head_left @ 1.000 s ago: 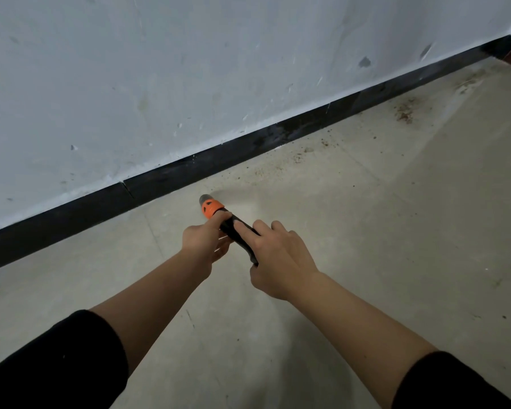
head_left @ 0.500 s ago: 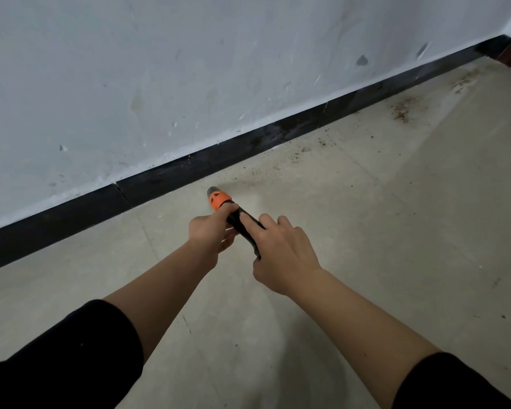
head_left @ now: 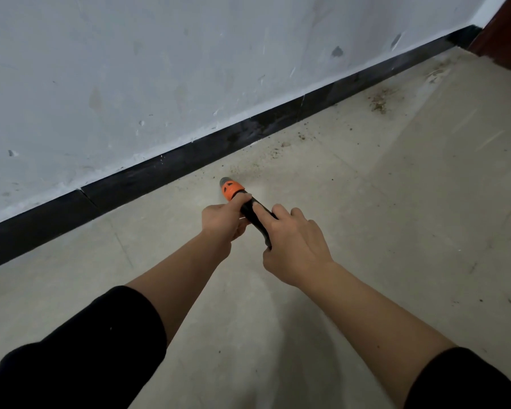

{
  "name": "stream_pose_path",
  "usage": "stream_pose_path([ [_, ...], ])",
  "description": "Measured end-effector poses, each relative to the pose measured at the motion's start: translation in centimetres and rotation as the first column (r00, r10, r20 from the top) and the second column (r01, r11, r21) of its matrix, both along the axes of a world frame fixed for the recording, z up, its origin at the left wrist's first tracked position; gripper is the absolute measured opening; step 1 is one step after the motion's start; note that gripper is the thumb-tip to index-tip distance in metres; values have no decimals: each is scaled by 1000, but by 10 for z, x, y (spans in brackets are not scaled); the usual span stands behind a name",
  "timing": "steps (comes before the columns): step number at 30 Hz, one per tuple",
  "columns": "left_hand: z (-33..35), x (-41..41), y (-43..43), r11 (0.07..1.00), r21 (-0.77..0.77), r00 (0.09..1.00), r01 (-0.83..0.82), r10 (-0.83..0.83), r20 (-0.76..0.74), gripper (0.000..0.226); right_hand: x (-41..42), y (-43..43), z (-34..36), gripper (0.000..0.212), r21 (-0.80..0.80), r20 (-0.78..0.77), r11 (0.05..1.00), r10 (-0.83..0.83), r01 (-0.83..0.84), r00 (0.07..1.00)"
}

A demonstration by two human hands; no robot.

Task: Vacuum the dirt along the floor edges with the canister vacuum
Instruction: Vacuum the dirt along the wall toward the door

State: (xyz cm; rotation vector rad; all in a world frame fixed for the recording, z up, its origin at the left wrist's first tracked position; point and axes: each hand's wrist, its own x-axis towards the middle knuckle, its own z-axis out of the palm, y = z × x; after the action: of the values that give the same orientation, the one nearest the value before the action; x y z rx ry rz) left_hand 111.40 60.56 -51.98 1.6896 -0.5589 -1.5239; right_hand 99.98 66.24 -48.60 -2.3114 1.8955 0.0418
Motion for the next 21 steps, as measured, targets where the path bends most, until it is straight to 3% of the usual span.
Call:
stream_pose_path([
  [12, -1, -21, -22, 1000, -19, 1000, -9, 9, -7, 29, -13, -22, -1, 77, 5, 7, 997, -71, 71, 997],
  [21, -4, 0, -15, 998, -39, 997, -56, 57, 42, 29, 4, -21, -8, 78, 27, 62, 999, -21, 20, 998],
])
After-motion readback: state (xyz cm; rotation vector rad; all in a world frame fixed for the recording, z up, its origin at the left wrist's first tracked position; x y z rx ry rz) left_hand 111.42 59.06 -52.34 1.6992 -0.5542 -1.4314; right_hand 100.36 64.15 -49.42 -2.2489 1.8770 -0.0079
